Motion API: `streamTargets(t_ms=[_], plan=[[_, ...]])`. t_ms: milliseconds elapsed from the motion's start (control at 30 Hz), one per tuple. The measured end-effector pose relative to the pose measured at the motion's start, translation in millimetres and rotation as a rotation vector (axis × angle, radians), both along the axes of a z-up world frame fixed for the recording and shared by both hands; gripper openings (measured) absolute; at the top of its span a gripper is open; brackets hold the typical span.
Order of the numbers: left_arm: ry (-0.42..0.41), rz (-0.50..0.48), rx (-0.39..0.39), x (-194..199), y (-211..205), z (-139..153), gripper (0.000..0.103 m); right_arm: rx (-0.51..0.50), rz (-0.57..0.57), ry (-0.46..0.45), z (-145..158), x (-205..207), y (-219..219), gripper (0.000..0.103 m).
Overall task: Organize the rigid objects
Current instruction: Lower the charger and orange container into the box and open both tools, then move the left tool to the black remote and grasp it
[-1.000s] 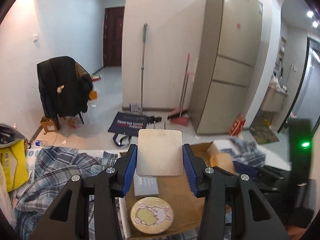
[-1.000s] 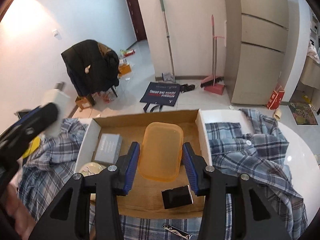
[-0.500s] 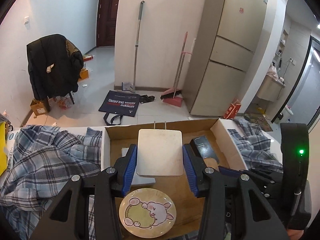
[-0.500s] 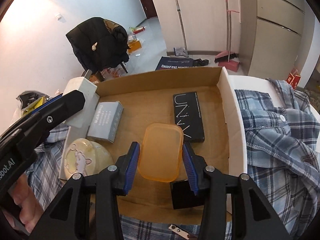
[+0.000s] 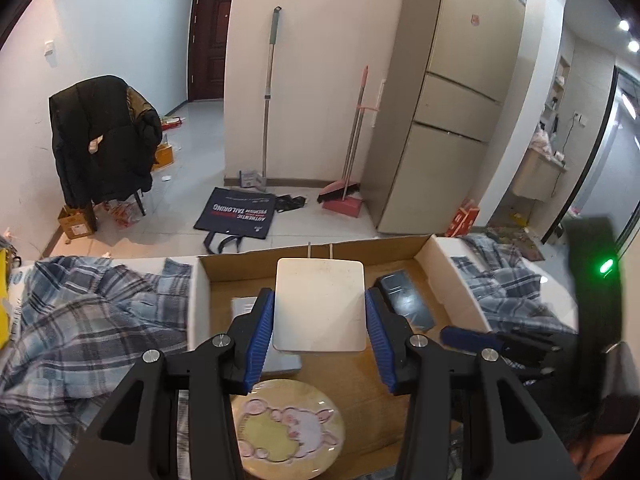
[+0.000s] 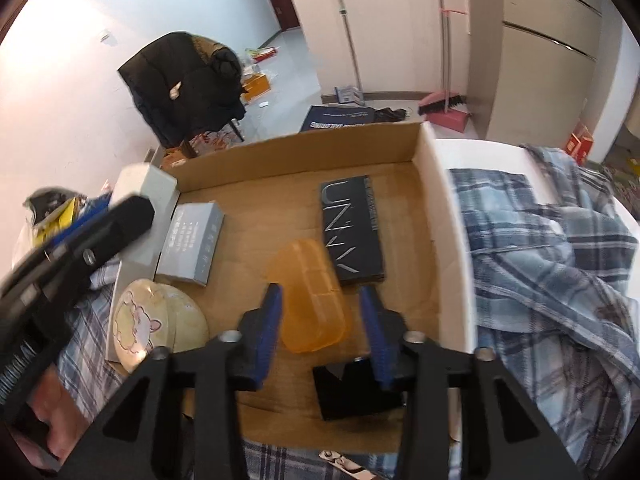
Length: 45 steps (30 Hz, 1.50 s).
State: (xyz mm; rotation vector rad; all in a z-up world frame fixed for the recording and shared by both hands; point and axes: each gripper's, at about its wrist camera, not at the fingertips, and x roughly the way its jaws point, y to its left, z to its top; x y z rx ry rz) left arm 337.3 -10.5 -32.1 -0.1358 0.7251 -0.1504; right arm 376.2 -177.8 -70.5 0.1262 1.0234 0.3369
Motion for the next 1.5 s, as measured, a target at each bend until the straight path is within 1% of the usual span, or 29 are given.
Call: streamTargets(t_ms=[67,133,233,300,333,367,467,533,600,633,700,733,767,800,833,867,967,1033,1067,1100,1133,1167,1267,1333,1400,1500], plan=[[0.001,-0.007,-0.025,1,-5,-3,0.047,0.014,-0.032,-0.036,15,-3,-12,0.047],[0.02,-0.02,-0.036,3,-11,-10,0.047,-0.007,-0.094,-0.077,29,-6,-26,0.047],[0.05,-0.041,-0.01,7,-23,-22,0.047,-0.059,-0.154,-0.132,40,-8,-37,0.047],[0.065,-0.06,0.026,10,-33,-30,0.047,-0.05,-0.151,-0.125,41,-5,-41,0.047],[0.076,-0.062,0.056,11,-39,-35,0.047,-0.038,-0.15,-0.114,40,-3,-41,0.047],[0.083,-0.063,0.066,12,-41,-37,0.047,-0.025,-0.151,-0.103,39,-2,-42,0.047],[0.093,-0.066,0.076,14,-43,-43,0.047,-0.031,-0.142,-0.088,36,0,-37,0.047],[0.092,-0.055,0.082,15,-41,-44,0.047,-0.037,-0.135,-0.093,35,-1,-32,0.047],[0.093,-0.044,0.073,16,-38,-45,0.047,-0.035,-0.128,-0.1,36,-4,-31,0.047],[0.1,-0.039,0.063,17,-36,-45,0.048,-0.036,-0.127,-0.102,36,-5,-30,0.047],[0.103,-0.026,0.044,16,-31,-43,0.054,-0.042,-0.129,-0.106,37,-6,-30,0.047],[0.086,-0.014,0.041,13,-29,-39,0.066,-0.045,-0.132,-0.107,37,-6,-31,0.047],[0.056,-0.003,0.044,10,-28,-34,0.075,-0.048,-0.135,-0.106,37,-6,-31,0.047],[0.028,0.005,0.051,7,-28,-30,0.076,-0.047,-0.137,-0.104,36,-6,-31,0.047],[-0.018,0.007,0.071,1,-29,-21,0.076,-0.044,-0.138,-0.102,36,-5,-32,0.047],[-0.039,0.003,0.084,-1,-30,-16,0.076,-0.041,-0.138,-0.101,37,-5,-32,0.047],[-0.133,-0.001,0.147,-18,-36,7,0.077,-0.037,-0.143,-0.106,41,-8,-34,0.047],[-0.153,0.014,0.183,-31,-38,26,0.078,-0.029,-0.153,-0.126,51,-14,-36,0.047],[-0.162,0.032,0.194,-38,-38,36,0.081,-0.026,-0.158,-0.144,58,-20,-36,0.047],[-0.189,0.043,0.193,-47,-39,48,0.082,-0.027,-0.161,-0.166,66,-27,-37,0.047],[-0.234,0.044,0.178,-59,-38,61,0.084,-0.027,-0.163,-0.184,72,-33,-37,0.047],[-0.292,0.043,0.15,-74,-36,77,0.089,-0.027,-0.168,-0.21,80,-42,-37,0.047],[-0.388,0.05,0.084,-106,-27,108,0.09,-0.018,-0.195,-0.276,100,-67,-41,0.047],[-0.42,0.052,0.04,-123,-19,120,0.091,0.0,-0.205,-0.304,110,-86,-44,0.047],[-0.422,0.056,0.046,-134,-15,126,0.091,0.018,-0.19,-0.321,117,-102,-44,0.047],[-0.404,0.045,0.057,-158,-8,127,0.091,0.006,-0.162,-0.369,127,-130,-39,0.047]])
